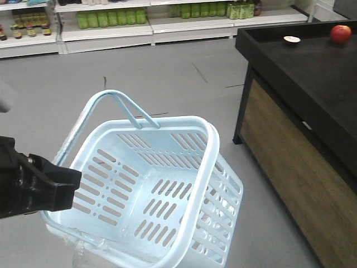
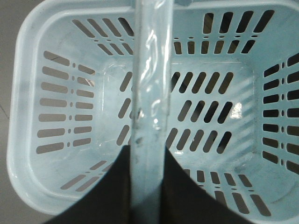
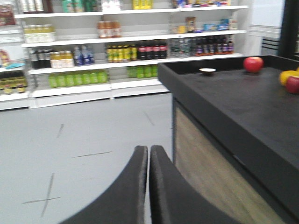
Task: Pick three apples into basket with both arms
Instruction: 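Hold the basket up with the left gripper while the base backs away, then drive the base across the floor carrying the basket in the left gripper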
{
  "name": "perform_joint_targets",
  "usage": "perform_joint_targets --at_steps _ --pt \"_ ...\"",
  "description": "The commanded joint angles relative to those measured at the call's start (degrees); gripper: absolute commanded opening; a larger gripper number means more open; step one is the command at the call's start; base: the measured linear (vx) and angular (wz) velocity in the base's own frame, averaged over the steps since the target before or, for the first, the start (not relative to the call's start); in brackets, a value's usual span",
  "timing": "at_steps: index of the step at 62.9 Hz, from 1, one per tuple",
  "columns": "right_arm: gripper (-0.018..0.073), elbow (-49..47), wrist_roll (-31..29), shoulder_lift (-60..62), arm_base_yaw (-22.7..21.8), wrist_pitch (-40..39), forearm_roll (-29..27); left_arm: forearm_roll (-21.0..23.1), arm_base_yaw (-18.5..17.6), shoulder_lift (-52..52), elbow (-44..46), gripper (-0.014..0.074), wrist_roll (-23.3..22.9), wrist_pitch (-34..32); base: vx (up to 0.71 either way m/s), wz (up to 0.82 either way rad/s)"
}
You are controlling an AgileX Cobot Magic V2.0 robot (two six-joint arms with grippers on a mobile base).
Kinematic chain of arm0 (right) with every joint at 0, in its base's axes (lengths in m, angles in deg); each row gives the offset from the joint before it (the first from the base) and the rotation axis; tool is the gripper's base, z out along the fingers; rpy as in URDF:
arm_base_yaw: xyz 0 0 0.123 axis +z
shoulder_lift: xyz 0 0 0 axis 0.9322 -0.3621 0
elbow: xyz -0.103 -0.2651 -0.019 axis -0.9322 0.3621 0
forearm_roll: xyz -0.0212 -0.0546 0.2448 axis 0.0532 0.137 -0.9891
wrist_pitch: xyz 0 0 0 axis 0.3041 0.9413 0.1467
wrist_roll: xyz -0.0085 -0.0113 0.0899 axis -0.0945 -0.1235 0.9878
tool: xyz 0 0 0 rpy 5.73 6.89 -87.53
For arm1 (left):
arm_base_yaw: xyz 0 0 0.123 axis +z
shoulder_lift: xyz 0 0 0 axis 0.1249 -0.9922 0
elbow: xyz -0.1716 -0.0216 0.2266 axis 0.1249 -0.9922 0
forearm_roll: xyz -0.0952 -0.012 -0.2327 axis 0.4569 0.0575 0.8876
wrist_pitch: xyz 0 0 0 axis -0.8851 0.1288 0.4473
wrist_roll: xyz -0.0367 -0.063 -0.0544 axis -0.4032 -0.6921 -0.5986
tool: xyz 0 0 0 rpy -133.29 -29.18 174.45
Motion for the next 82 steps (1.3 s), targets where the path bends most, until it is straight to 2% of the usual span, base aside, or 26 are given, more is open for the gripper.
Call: perform_joint_targets --at_steps 1,44,82 --pt "-0.0001 0.83 -0.51 0.66 -0.1 -4.26 0.59 0.75 -0.31 0.92 1.8 -0.0008 -0.73 -4.56 -0.12 0.5" --pt "-0.0001 0.83 -0.51 0.66 -0.1 -4.26 0.59 0.75 -0.31 0.92 1.8 -0.0008 -0.73 -4.56 -0.05 0.37" --pt "-0.0001 0.83 -0.51 0.66 -0.1 -4.26 0.59 0.75 -0.31 0.92 1.8 -0.0008 -0.73 -4.56 0.08 0.34"
